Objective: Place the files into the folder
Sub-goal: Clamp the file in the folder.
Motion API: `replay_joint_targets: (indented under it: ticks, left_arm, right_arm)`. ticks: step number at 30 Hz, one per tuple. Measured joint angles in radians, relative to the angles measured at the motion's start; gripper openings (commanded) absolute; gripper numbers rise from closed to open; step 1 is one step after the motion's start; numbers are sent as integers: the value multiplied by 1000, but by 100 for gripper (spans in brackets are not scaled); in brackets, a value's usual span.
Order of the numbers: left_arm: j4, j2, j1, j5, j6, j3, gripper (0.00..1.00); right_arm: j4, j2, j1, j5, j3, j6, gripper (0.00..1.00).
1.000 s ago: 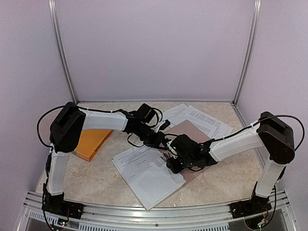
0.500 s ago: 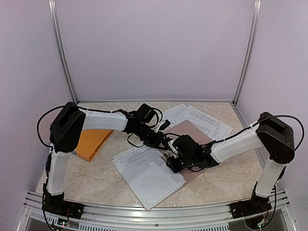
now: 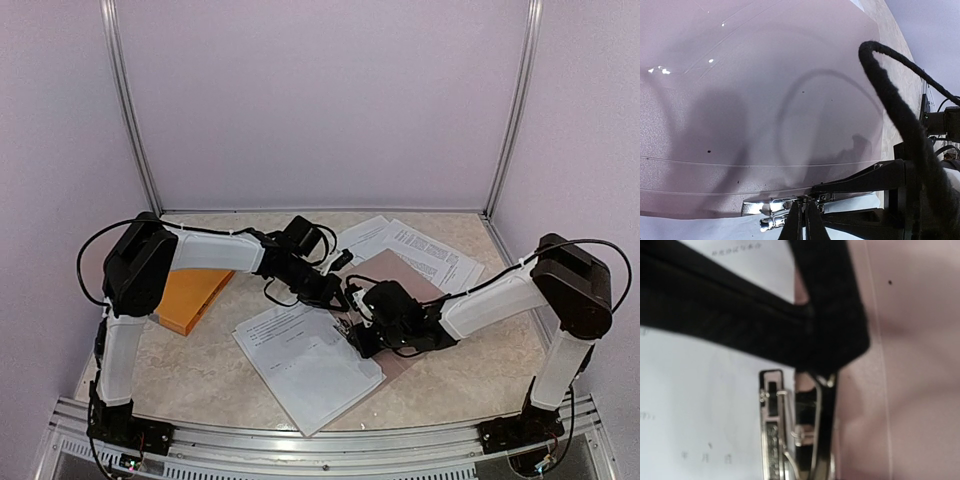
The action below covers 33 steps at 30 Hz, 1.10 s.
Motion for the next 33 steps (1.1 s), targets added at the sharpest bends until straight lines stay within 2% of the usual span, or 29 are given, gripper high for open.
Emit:
replay_joint_targets:
  ticks: [14,33]
  left_arm:
    - [96,-20,13,6,-29,-86,0]
    - [178,-33,29,21,-69,-159,0]
  right_arm:
    - [81,0,0,10,-43,-12,23]
    - [83,4,0,12,-44,0,23]
